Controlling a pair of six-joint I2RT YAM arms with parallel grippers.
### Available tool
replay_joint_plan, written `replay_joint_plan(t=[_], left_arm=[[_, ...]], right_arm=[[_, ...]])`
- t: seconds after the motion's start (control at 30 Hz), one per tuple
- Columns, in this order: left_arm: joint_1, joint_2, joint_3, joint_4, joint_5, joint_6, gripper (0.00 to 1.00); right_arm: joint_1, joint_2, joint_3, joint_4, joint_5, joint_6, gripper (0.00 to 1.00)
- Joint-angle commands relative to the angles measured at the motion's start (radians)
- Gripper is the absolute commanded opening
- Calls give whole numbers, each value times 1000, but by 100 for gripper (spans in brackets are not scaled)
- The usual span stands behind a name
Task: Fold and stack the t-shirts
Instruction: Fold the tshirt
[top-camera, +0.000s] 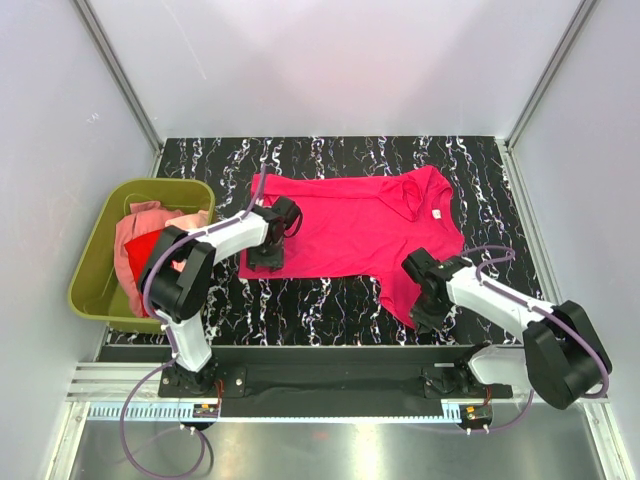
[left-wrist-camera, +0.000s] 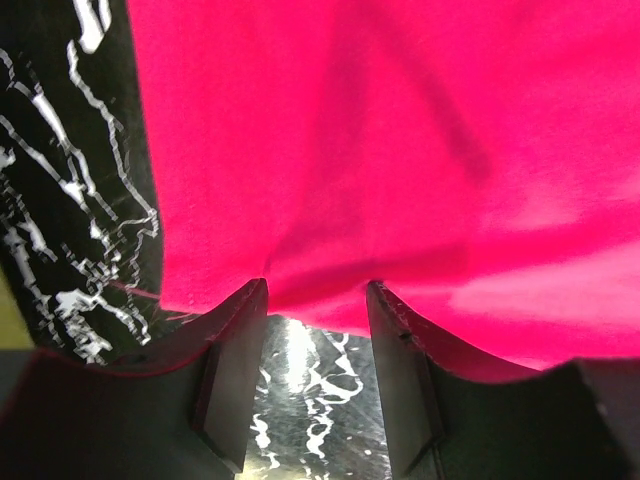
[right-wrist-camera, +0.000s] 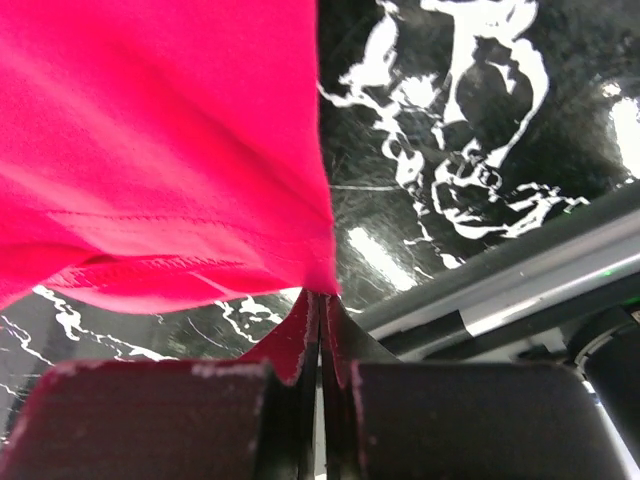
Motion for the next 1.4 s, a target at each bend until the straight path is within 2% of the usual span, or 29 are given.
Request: replay_joint_plan(t=[0.0, 0.17, 0.27, 0.37, 0.43, 0.53, 0.7, 0.9, 1.03, 1.2, 1.37], left_arm=[[-8, -12, -4, -17, -82, -18, 50], [-8, -61, -1, -46, -101, -17, 50], [-10, -133, 26, -48, -58, 2, 51], [-10, -167, 87, -37, 34, 29, 51], [-8, -158, 111, -19, 103, 42, 52], [4, -95, 131, -6, 136, 31, 48], [55, -26, 72, 80, 214, 5, 45], [79, 14, 14, 69, 112, -16, 47], [75, -6, -41, 81, 90, -59, 48], [70, -20, -83, 70, 47, -69, 49], [70, -24, -49, 35, 9, -60, 49]], right_arm=[[9, -18, -1, -31, 38, 28, 0], [20, -26, 21, -69, 26, 43, 0], [21, -66, 103, -101, 38, 37, 0], [21, -60, 183, -60, 52, 26, 0], [21, -23, 205, -19, 49, 14, 0], [23, 145, 260, 27, 87, 3, 0], [21, 293, 321, 101, 126, 32, 0], [21, 348, 236, 40, 103, 115, 0], [37, 279, 131, 126, 55, 84, 0], [40, 255, 133, 118, 49, 45, 0], [77, 357, 173, 124, 29, -52, 0]])
